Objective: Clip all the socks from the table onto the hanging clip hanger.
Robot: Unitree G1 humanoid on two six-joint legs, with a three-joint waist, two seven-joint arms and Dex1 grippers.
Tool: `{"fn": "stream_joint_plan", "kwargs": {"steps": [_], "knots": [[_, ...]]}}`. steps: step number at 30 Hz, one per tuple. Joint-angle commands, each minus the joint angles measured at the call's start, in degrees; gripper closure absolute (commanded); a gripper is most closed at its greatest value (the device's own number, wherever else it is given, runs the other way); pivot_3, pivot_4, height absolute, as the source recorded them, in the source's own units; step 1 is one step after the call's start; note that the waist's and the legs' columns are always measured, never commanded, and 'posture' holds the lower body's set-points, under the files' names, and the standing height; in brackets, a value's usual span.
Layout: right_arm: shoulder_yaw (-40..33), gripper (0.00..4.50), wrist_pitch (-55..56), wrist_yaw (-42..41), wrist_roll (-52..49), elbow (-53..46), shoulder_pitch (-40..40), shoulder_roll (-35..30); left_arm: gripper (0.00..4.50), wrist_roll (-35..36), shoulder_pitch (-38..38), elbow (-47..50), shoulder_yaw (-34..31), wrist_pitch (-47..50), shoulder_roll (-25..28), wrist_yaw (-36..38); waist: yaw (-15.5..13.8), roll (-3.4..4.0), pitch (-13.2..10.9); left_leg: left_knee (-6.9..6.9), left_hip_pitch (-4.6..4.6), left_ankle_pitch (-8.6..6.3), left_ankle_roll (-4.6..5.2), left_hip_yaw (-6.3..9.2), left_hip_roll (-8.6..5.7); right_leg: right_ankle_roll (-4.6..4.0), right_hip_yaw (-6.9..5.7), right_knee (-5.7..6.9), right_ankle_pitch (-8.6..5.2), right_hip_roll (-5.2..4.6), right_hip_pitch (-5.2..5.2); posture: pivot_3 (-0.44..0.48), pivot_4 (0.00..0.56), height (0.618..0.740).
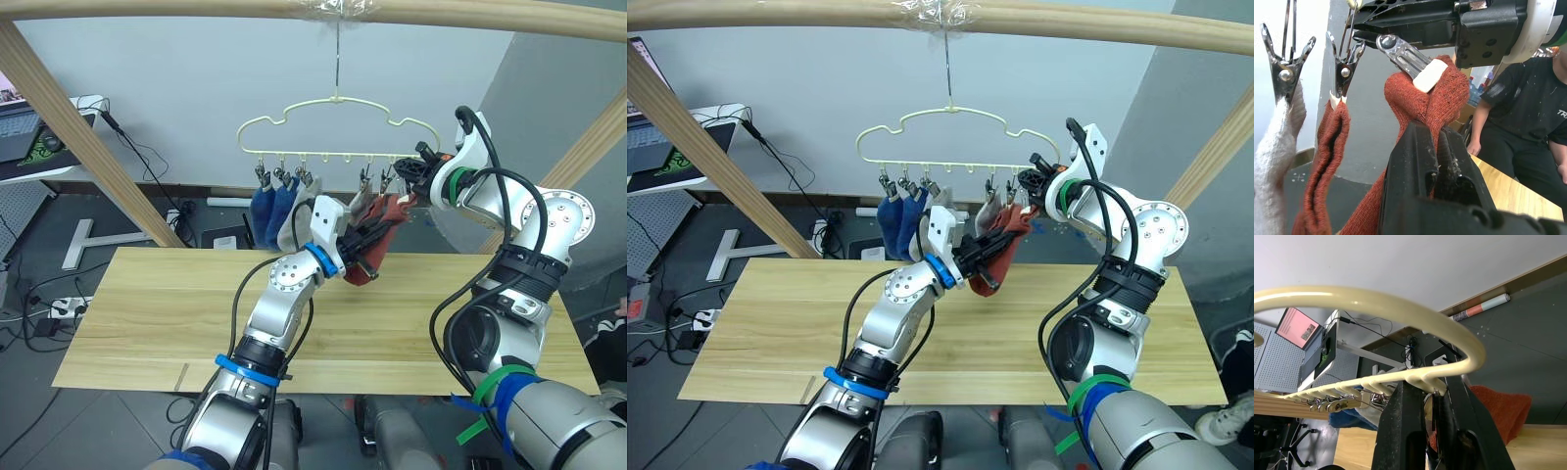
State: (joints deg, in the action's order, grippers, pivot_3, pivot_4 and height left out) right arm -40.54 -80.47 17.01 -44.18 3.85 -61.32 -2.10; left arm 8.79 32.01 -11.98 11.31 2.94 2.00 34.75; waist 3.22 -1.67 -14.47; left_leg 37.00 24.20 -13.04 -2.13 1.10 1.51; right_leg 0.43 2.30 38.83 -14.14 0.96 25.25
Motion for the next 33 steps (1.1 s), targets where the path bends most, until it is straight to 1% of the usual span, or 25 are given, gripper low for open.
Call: {"fn": "stream_joint_plan", "kwargs": {"steps": [1, 2, 3, 8, 13, 16, 21, 28, 33], "knots": [[-1.69, 4.11, 0.69, 0.30, -2.19, -2.22, -1.18, -0.16, 4.49, 0.27, 0.25, 1.84, 0.08, -1.38, -0.14, 0.45, 0.00, 0.00, 0.00, 0.00, 0.00, 0.00, 0.00, 0.00, 0.00, 0.00, -0.01, 0.00, 0.00, 0.00, 0.00, -0.101, 0.220, 0.740], [-1.80, 3.74, 0.77, 0.27, -2.41, -2.18, -1.25, -0.10, 4.50, 0.25, 0.38, 1.72, 0.06, -1.40, -0.16, 0.46, 0.00, 0.00, 0.00, 0.00, 0.00, 0.00, 0.00, 0.01, 0.00, 0.00, -0.01, 0.00, 0.00, 0.00, 0.00, -0.101, 0.220, 0.740], [-1.96, 3.51, 1.02, -0.05, -2.95, -2.14, -1.38, -0.01, 4.50, 0.20, 0.55, 1.55, 0.05, -1.38, -0.20, 0.44, 0.01, 0.00, 0.00, 0.00, 0.01, 0.00, 0.00, 0.01, 0.00, 0.00, -0.01, 0.00, 0.00, 0.00, 0.00, -0.101, 0.220, 0.740], [-2.67, 1.70, 1.43, -0.37, -4.36, -1.98, -1.84, 0.10, 4.50, -0.29, 1.09, 0.80, 0.22, -1.44, -0.38, 0.27, 0.22, 0.00, 0.00, -0.03, 0.02, 0.00, 0.00, -0.03, 0.02, 0.00, 0.02, -0.01, 0.00, 0.01, 0.04, -0.101, 0.220, 0.740], [-3.84, 0.02, 1.99, -0.24, -5.17, -1.98, -2.23, 0.10, 4.50, -0.65, 2.54, -0.69, 0.24, -1.84, -1.14, -0.29, 1.04, 0.00, 0.00, -0.05, 0.06, 0.00, 0.00, -0.06, 0.05, 0.00, 0.04, 0.01, 0.00, 0.02, 0.11, -0.099, 0.225, 0.740], [-4.28, 0.02, 1.28, -0.77, -5.98, -2.55, -2.35, -0.69, 4.50, -0.72, 2.99, -1.33, 0.19, -2.13, -1.25, -0.28, 1.79, 0.00, 0.00, -0.08, 0.06, -0.01, 0.01, -0.08, 0.05, 0.00, 0.06, 0.01, 0.00, 0.02, 0.12, -0.099, 0.225, 0.740], [-4.87, 0.02, -0.01, -1.79, -7.92, -3.38, -1.58, -2.97, 4.50, -1.18, 3.39, -2.18, 0.17, -2.48, -1.22, -0.13, 1.85, 0.00, 0.00, -0.08, 0.04, -0.01, 0.02, -0.07, 0.08, 0.00, 0.05, 0.04, 0.00, 0.07, 0.12, -0.105, 0.226, 0.740], [-0.94, 0.02, -0.52, -8.72, -10.32, -8.35, 4.02, -9.50, 4.50, -2.44, 5.42, -5.43, 0.23, -3.07, -1.36, -0.63, 1.74, 0.00, 0.00, -0.06, 0.08, -0.01, 0.02, -0.15, 0.01, 0.03, 0.10, -0.02, -0.01, 0.04, 0.11, -0.113, 0.223, 0.740], [-1.04, 0.02, -0.45, -10.35, -13.93, -9.63, 5.20, -9.50, 4.50, -2.68, 6.28, -6.72, 0.02, -3.72, -1.87, -0.41, 1.88, 0.00, 0.00, -0.06, -0.01, -0.01, 0.03, -0.16, 0.04, 0.03, 0.11, 0.06, -0.02, 0.10, 0.10, -0.120, 0.221, 0.740]]}}
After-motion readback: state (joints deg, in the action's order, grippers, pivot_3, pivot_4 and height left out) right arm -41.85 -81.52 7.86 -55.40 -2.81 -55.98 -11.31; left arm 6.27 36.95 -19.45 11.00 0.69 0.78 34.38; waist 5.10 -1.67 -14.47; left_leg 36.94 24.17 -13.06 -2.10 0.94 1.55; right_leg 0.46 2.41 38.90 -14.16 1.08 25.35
